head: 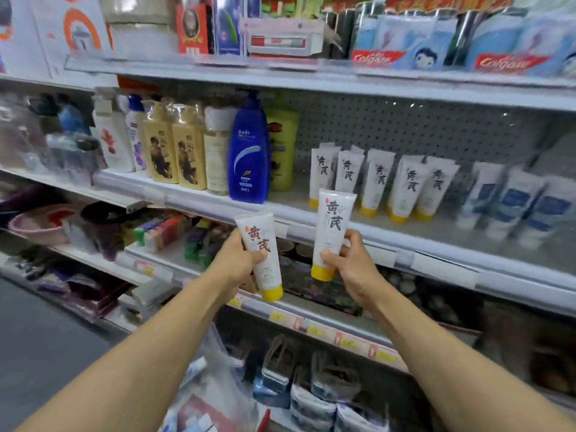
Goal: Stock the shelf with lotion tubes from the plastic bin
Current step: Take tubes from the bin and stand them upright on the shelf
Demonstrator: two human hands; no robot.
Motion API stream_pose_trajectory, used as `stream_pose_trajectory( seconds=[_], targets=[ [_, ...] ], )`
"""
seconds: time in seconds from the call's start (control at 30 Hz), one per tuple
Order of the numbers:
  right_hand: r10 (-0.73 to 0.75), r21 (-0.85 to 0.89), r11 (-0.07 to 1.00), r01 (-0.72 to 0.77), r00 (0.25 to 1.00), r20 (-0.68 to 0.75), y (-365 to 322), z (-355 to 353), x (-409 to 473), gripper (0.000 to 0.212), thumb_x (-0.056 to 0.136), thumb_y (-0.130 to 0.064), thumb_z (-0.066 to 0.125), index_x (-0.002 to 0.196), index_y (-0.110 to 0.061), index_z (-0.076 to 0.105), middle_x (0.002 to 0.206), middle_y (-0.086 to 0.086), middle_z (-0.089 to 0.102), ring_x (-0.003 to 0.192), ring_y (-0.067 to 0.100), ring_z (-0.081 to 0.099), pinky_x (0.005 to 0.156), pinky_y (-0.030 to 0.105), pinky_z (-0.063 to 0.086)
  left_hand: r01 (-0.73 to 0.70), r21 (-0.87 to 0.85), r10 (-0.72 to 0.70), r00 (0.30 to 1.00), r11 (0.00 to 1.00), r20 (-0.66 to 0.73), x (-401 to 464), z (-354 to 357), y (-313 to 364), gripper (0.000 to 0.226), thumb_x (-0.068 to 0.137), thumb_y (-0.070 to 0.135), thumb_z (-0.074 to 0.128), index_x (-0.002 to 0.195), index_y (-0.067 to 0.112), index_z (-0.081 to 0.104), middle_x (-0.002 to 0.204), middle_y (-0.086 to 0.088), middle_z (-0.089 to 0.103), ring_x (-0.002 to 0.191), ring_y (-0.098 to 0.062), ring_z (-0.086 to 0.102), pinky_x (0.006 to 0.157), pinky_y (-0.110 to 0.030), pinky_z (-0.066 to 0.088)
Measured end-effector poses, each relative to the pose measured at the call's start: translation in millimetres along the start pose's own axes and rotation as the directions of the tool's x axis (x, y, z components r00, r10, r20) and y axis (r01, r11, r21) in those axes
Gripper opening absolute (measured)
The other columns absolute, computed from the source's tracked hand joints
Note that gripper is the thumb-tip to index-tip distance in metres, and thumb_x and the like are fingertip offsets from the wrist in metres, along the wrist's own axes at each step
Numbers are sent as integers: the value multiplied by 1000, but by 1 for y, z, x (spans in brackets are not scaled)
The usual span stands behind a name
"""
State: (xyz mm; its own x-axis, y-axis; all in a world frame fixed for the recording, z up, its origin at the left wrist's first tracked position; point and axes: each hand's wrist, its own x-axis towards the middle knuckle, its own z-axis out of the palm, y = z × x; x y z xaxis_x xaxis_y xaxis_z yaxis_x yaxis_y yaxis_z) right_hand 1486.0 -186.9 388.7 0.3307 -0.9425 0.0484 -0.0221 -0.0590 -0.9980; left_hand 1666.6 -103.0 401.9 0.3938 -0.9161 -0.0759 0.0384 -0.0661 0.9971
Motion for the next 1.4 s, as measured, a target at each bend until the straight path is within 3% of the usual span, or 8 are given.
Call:
stream_pose_trajectory(
  seconds=[0.17,0.3,0.5,0.63,0.73,0.87,1.27,1.4],
  targets=[
    [-29,-56,998,22,991,-134,-19,-66,3,50,87,-1,60,126,-17,34,125,7,55,112,24,55,97,47,47,-53,34,50,995,998,88,13,67,30,34,90,-5,50,118,14,45,115,-9,58,102,-24,56,68,-37,51],
    [-84,-121,991,58,970,-227,-31,-119,8,54,87,-3,61,131,-15,32,120,0,50,108,20,52,92,37,46,-88,36,82,986,995,147,27,118,46,35,90,-6,50,119,13,46,115,-8,58,109,-28,56,83,-48,50],
    [-107,-170,984,50,934,-342,-36,-187,34,50,88,-1,59,128,-10,32,118,2,51,104,19,52,84,34,45,-122,52,111,976,991,190,49,187,64,33,90,-4,50,119,13,46,116,-4,58,107,-22,54,80,-43,48],
    [-127,-267,963,22,914,-384,-37,-216,62,47,87,-3,59,125,-11,33,114,-1,51,104,18,51,85,32,41,-136,51,125,977,989,170,65,216,71,34,90,-5,51,113,19,47,116,-2,59,110,-23,54,88,-45,48],
    [-126,-283,959,9,909,-398,-34,-228,86,48,84,-2,62,122,-13,35,124,6,55,115,26,54,93,38,46,-152,47,143,978,987,153,76,227,74,36,89,-5,52,115,20,47,118,-4,60,113,-24,55,95,-50,47],
    [-115,-345,938,-30,912,-393,-29,-232,114,53,84,-3,62,128,-10,33,134,10,50,120,29,49,97,38,41,-166,42,161,982,985,99,86,233,75,36,89,-6,51,112,22,46,113,-2,60,109,-23,55,92,-49,48],
    [-77,-439,888,-140,894,-441,-16,-221,147,45,82,-7,64,118,-8,38,126,15,52,114,32,54,91,38,43,-143,54,144,990,988,-9,106,218,76,36,89,-7,51,113,20,46,105,1,60,109,-23,55,92,-50,47],
    [-57,-476,851,-222,862,-503,-15,-215,140,60,76,-16,71,124,-6,36,129,18,47,116,35,51,93,41,46,-158,60,159,987,986,-9,117,200,76,33,89,-7,51,106,20,48,103,-1,61,108,-25,56,93,-52,47]
  ],
)
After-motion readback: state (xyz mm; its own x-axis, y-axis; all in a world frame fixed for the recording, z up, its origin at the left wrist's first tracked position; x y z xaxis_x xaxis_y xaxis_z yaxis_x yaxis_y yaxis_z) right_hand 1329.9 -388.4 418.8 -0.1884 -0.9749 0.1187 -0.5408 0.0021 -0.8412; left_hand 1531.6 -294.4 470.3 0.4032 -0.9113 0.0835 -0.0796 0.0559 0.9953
